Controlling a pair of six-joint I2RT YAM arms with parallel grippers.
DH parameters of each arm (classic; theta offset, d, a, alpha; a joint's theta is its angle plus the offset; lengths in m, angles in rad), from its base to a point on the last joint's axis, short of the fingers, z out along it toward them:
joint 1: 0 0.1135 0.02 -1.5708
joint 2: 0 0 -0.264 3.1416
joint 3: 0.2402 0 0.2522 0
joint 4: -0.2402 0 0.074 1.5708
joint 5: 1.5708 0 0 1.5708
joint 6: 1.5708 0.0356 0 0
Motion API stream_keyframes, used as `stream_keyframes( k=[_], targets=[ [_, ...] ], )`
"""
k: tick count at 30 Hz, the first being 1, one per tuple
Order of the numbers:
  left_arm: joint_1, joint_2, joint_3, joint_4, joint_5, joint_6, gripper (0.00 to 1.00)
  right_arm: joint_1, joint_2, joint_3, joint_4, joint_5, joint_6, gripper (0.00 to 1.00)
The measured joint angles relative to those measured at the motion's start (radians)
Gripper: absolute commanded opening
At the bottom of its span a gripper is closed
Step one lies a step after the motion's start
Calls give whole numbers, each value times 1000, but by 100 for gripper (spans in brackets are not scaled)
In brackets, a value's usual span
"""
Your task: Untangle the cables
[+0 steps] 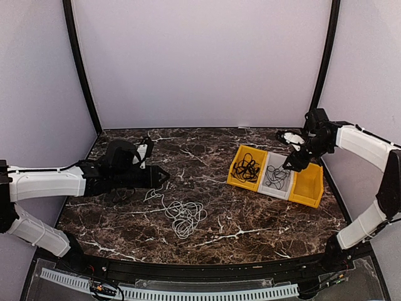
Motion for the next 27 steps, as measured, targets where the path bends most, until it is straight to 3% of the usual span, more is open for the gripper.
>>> stream_keyframes(
  k=[9, 18, 27],
  targets=[
    [77, 3, -95, -22, -31, -41, 39, 342, 96, 221, -4, -81, 62, 56],
    [114, -51, -188, -29, -53, -129, 41, 625, 562, 640, 12, -150, 161, 45],
    [182, -198, -272, -74, -71, -197, 41, 771, 977, 1103, -96, -254, 292, 64]
  ],
)
